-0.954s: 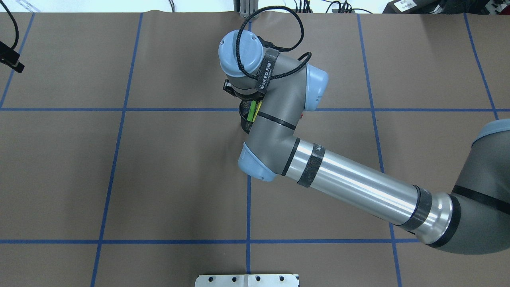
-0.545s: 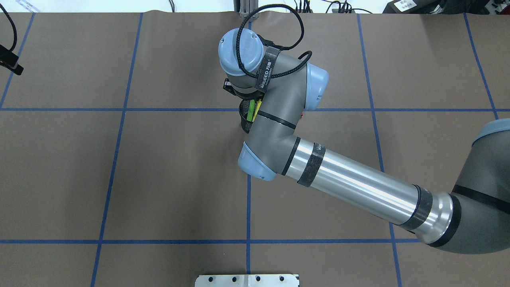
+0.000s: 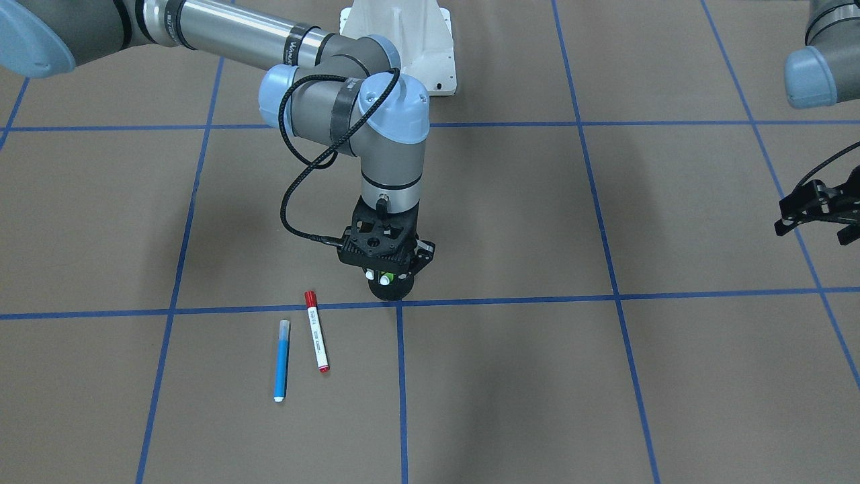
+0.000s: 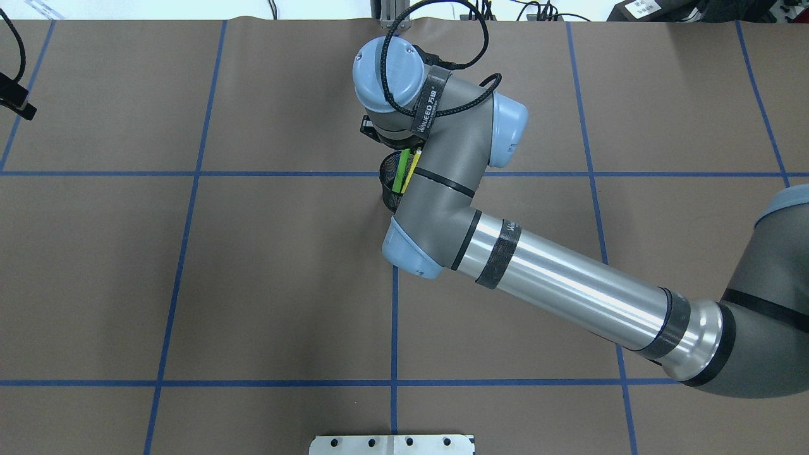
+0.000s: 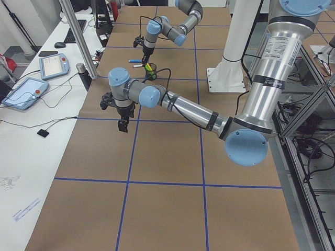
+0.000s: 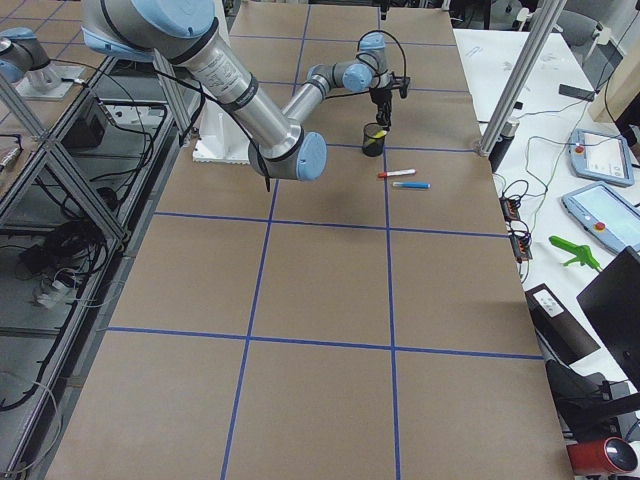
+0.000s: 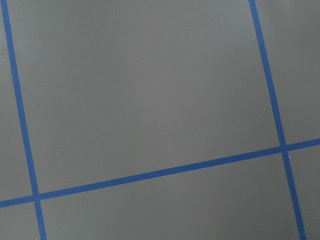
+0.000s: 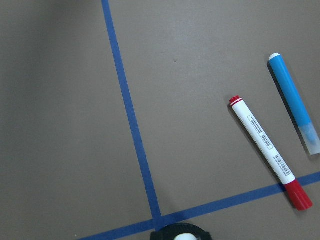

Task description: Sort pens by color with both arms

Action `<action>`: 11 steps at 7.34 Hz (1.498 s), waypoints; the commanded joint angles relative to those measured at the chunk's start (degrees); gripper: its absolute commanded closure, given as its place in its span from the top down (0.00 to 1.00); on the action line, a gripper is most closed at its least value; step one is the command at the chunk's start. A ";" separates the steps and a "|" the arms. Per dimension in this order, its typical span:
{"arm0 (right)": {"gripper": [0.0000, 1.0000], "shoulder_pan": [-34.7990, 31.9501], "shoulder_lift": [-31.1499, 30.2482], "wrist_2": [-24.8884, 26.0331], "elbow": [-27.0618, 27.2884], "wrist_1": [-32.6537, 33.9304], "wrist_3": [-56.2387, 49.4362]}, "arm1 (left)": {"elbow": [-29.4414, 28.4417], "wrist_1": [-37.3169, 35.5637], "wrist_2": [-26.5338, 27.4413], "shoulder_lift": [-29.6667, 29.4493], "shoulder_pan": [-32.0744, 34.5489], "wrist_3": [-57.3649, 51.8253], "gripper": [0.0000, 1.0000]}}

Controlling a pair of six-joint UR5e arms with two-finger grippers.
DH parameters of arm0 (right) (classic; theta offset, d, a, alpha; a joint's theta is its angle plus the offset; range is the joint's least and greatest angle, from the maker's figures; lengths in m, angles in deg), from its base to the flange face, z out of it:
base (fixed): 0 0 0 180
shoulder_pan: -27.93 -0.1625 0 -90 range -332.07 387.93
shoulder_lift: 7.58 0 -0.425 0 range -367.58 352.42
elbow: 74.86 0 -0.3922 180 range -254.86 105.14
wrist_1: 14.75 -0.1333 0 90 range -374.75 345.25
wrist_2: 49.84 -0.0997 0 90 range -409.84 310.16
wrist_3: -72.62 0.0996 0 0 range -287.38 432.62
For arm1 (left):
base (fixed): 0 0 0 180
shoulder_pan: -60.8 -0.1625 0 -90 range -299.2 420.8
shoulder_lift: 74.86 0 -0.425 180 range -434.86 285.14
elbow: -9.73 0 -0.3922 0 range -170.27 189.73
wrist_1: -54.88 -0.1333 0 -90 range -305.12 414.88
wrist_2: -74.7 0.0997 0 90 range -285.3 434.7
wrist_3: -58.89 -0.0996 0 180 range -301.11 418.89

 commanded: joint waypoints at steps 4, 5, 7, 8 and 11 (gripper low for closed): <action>0.29 -0.10 0.01 0.76 -0.24 -0.10 0.12 | 0.51 -0.05 0.00 0.47 0.01 0.00 1.00; 0.30 -0.10 0.01 0.76 -0.24 -0.10 0.21 | 0.59 0.03 0.00 0.47 0.01 0.00 1.00; 0.30 0.08 0.10 0.76 -0.24 -0.10 0.21 | 0.59 -0.06 0.00 0.47 0.01 0.00 1.00; 0.29 0.08 0.36 0.67 -0.24 -0.10 0.30 | 0.86 -0.06 0.00 0.47 0.01 0.09 1.00; 0.31 0.43 0.19 0.67 -0.16 -0.10 0.47 | 2.26 -1.28 0.08 -2.41 -0.52 8.13 1.00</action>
